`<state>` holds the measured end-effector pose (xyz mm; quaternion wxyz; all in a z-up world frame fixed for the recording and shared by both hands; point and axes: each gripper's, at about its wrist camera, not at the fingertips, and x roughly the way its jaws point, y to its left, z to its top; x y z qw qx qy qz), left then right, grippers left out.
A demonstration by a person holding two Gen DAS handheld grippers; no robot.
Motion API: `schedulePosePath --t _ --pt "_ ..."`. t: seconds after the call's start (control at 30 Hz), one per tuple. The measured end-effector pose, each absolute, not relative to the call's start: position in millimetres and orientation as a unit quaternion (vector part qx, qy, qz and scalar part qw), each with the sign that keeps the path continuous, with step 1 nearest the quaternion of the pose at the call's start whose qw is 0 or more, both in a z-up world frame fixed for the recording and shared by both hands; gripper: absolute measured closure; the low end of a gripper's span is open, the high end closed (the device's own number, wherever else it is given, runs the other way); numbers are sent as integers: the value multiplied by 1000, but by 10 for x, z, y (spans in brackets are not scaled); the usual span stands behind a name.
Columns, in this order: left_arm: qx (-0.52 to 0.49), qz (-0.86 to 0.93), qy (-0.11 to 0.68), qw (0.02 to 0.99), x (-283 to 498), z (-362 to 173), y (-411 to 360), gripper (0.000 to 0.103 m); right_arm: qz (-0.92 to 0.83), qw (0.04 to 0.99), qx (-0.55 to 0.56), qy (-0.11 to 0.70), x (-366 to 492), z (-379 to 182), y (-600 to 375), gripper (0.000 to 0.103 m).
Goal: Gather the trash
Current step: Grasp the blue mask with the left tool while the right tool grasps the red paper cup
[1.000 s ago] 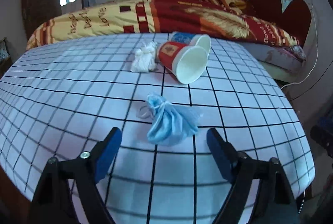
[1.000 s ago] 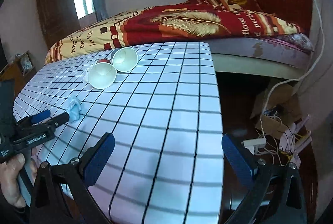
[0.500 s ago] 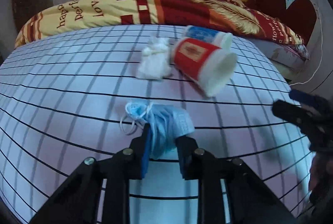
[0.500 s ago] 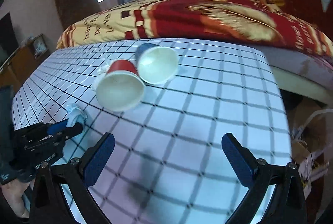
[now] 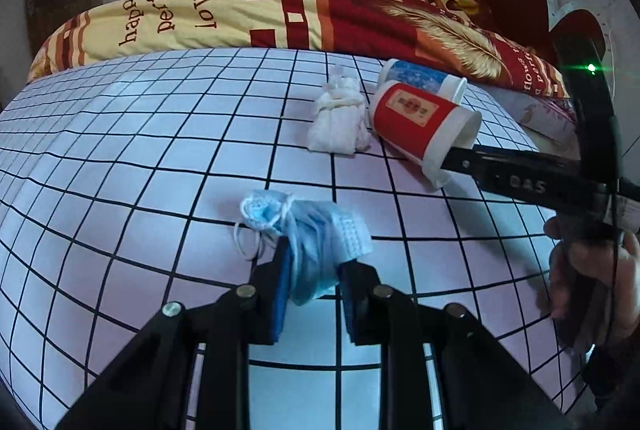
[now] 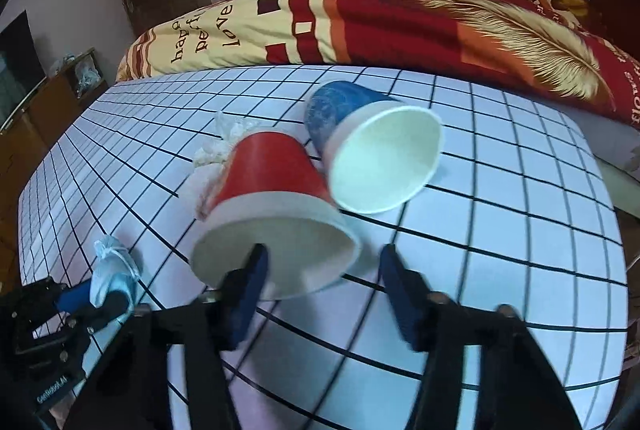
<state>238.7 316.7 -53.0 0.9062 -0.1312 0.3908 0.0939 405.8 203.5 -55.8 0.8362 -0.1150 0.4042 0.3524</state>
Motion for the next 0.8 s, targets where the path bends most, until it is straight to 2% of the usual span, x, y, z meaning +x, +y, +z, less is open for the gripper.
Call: schedulePosePath --t 0.03,0.07,0.13,0.27,0.8 --pt "-131 91 390 907 2386 -528 3169 80 355 835 -114 406 4035 -565 2053 70" --pt "-132 86 390 907 2389 -524 3171 80 357 834 -113 405 4013 -561 2054 74" --pt "-135 78 388 908 2396 -515 3163 82 363 832 -111 404 3951 -541 2032 95" --pt "-127 65 378 915 2379 -460 3071 83 370 837 -113 386 3777 -416 1944 100" --pt "-91 29 348 933 2153 -132 2630 84 330 874 -107 341 3078 109 935 100"
